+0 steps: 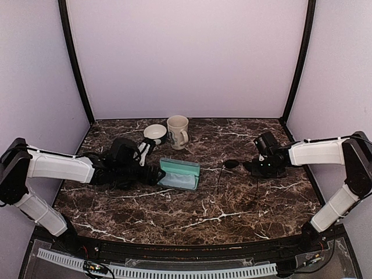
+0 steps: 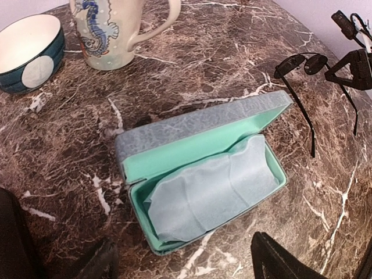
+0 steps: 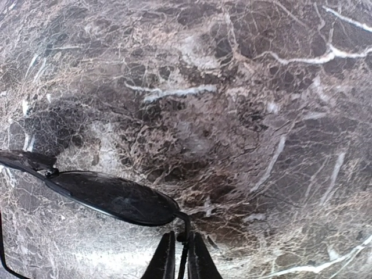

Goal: Organize the sunglasses
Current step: Pick up the sunglasses from the center of the board, then fold the left temple of the sunglasses on the sunglasses.

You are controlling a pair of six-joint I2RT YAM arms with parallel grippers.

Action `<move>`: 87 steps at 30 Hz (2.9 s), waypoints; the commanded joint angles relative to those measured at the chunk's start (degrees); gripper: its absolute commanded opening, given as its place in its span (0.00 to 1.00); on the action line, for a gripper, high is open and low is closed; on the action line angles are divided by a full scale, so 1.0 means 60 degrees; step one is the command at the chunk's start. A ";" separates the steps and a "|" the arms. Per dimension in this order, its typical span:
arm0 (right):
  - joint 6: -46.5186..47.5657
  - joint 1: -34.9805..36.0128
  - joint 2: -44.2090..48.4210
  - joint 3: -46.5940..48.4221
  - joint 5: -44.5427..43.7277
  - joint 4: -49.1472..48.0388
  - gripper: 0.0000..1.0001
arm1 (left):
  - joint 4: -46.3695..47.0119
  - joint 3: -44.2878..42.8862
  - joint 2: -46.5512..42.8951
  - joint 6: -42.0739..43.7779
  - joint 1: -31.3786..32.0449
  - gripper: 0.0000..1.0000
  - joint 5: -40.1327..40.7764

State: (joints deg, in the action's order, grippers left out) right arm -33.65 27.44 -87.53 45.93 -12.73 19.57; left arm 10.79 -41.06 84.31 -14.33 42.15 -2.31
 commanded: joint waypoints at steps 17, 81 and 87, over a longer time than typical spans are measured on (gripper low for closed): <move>0.0657 0.0011 0.0544 0.0918 0.0156 0.1249 0.00 | 0.0993 -0.0479 -0.0037 0.2682 0.1606 0.78 0.0143; 0.0752 0.3423 0.0979 0.2178 0.2370 0.1750 0.00 | -0.0319 -0.3723 0.2179 0.3304 0.2496 0.84 0.0055; 0.0716 0.3435 0.0914 0.2163 0.2469 0.1605 0.00 | -0.0218 -0.3736 0.2247 0.3105 0.2496 0.83 0.0368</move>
State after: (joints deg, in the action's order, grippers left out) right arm -28.69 47.40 -81.52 57.45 1.45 31.68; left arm 7.94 -62.02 97.95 6.02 56.90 -2.22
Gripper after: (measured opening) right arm 0.016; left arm 0.831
